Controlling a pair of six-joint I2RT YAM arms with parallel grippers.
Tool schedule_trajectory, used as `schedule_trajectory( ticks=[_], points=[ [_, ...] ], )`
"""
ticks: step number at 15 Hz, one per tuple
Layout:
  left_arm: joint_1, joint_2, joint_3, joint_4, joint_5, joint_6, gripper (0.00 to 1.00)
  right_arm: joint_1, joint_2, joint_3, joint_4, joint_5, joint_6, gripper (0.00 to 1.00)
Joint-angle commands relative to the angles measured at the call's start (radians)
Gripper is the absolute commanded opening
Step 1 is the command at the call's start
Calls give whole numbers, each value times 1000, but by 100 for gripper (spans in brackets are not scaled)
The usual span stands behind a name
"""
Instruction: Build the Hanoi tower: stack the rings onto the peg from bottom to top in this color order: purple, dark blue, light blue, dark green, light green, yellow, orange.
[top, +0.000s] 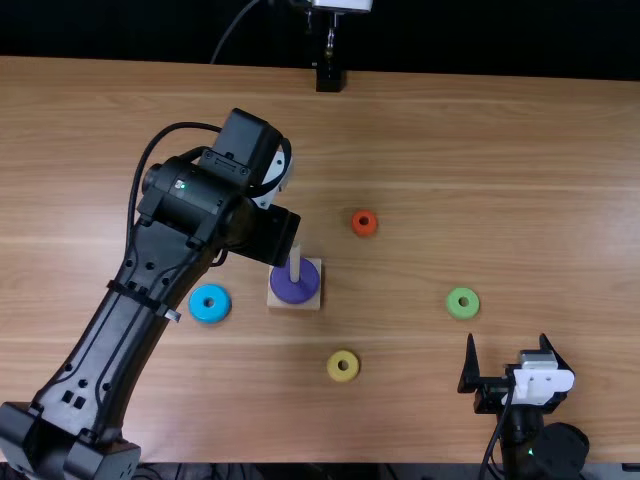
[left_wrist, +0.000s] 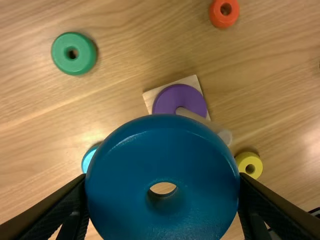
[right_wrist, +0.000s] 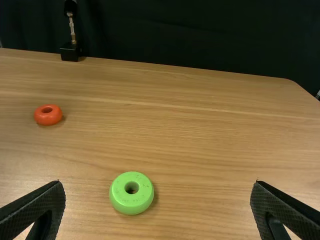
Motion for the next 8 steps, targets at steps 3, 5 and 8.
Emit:
schedule_trajectory(
  ticks=[3, 5, 8],
  points=[
    [-26, 48, 83, 3, 5, -67, 0, -12, -13, -69, -55, 9, 7, 100],
    [-46, 52, 89, 5, 5, -67, 0, -12, -13, -69, -55, 9, 7, 100],
    [-57, 86, 92, 5, 5, -69, 0, -12, -13, -69, -55, 9, 7, 100]
  ],
)
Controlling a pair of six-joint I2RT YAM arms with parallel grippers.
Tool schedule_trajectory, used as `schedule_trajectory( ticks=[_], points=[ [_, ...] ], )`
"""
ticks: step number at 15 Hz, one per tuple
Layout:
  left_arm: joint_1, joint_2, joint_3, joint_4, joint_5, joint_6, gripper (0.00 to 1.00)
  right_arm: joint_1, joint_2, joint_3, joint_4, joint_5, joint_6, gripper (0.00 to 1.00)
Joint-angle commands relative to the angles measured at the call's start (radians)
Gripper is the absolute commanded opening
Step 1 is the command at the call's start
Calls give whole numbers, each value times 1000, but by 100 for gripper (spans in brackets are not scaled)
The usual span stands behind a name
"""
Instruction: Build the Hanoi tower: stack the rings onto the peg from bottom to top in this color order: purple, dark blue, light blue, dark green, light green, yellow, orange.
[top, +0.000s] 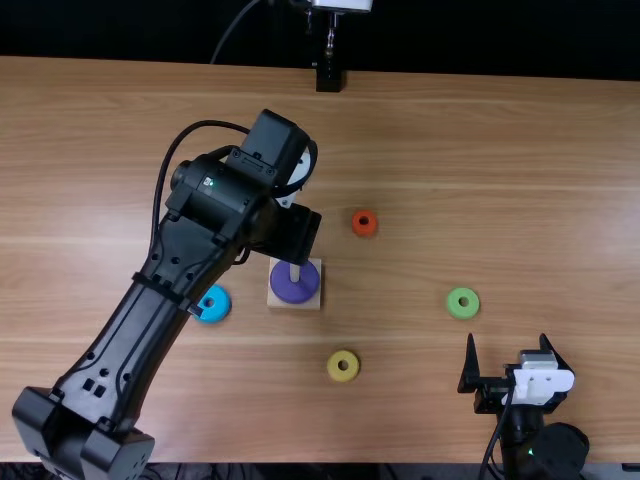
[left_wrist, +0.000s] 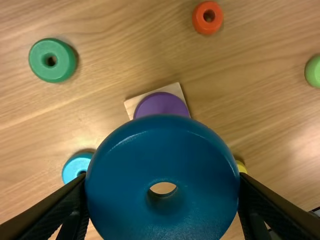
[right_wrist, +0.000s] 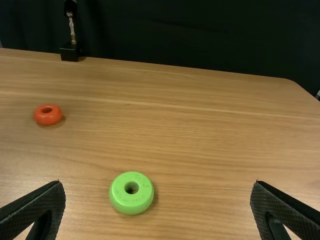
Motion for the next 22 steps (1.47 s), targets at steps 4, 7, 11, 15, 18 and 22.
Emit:
schedule_trajectory(
  ticks=[4, 7, 11, 15, 18, 22],
  points=[
    [-18, 35, 60, -1, 5, -14, 0, -11, -13, -69, -55, 9, 7, 100],
    [-30, 37, 60, -1, 5, -14, 0, -11, -13, -69, -55, 9, 7, 100],
    [-45, 39, 58, -1, 5, -14, 0, -11, -13, -69, -55, 9, 7, 100],
    [-44, 37, 49, -12, 5, -14, 0, -11, -13, -69, -55, 9, 7, 100],
    [-42, 37, 43, -16, 5, -14, 0, -11, -13, -69, -55, 9, 7, 100],
    [-38, 35, -15, -12, 5, -12, 0, -11, -13, -69, -55, 9, 7, 100]
  ],
)
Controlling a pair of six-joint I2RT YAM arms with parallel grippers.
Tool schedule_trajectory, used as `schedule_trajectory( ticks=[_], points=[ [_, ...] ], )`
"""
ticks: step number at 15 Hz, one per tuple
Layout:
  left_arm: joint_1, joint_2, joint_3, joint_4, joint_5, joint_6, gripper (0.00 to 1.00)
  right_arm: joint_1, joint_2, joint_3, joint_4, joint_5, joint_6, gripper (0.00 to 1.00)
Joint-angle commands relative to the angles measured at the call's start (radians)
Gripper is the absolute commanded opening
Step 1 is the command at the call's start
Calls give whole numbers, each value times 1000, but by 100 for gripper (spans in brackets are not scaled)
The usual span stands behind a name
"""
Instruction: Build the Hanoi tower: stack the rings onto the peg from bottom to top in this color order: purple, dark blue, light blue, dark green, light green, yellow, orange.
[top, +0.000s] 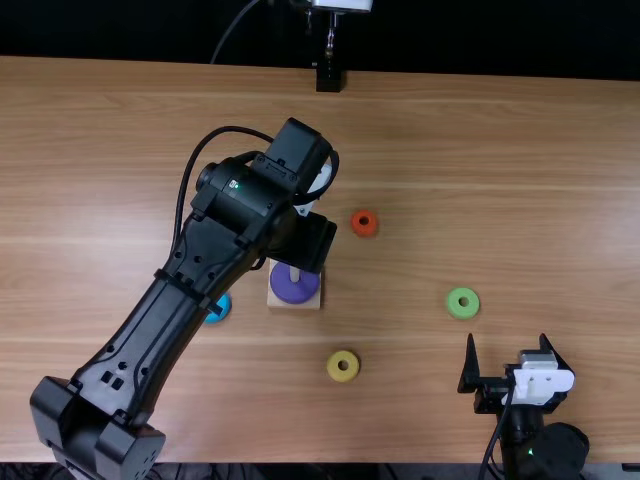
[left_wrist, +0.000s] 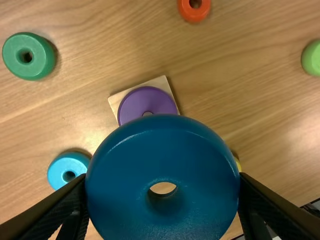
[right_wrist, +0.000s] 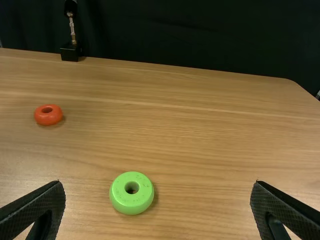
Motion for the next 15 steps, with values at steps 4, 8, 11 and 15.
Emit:
schedule_trajectory(
  ticks=[4, 8, 11, 15],
  points=[
    [2, 13, -66, 9, 7, -3, 0, -11, -13, -69, -55, 9, 7, 100],
    [2, 14, -76, 13, 9, -3, 0, -11, -13, -69, -55, 9, 7, 100],
    [0, 16, -75, 16, 7, 5, 21, -11, -13, -69, -55, 9, 7, 100],
    [2, 51, -76, 0, 10, 5, 100, -11, -13, -69, -55, 9, 7, 100]
  ],
)
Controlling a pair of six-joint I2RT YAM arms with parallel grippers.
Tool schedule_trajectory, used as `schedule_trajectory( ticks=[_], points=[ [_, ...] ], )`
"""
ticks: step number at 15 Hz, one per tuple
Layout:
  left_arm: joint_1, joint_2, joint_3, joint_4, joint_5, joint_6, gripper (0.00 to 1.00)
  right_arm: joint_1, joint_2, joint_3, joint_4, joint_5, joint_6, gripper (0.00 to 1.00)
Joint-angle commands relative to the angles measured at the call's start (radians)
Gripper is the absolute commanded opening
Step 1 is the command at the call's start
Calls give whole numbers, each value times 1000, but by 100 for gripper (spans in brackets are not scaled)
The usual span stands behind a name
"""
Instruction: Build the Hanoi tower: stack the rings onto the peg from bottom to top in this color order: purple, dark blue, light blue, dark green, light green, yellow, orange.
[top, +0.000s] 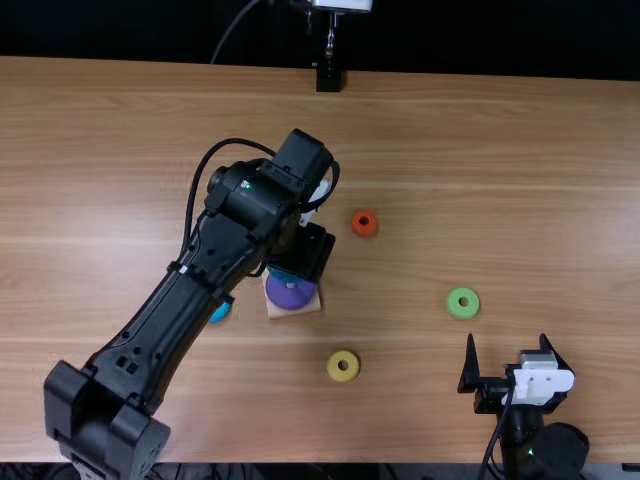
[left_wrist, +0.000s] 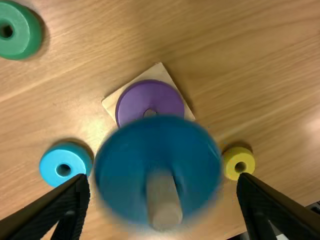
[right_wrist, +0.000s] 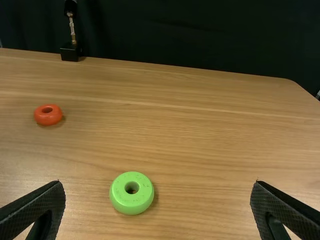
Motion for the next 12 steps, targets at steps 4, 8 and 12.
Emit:
schedule_trajectory(
  ticks=[4, 8, 12],
  points=[
    [5, 10, -8, -5, 6, 6, 100, -11, -13, -69, -54, 9, 7, 100],
    [10, -9, 8, 12, 1, 9, 100, -11, -13, -69, -54, 9, 7, 100],
    [72, -108, 25, 27, 5, 9, 100, -11, -13, -69, -54, 9, 7, 100]
  ],
)
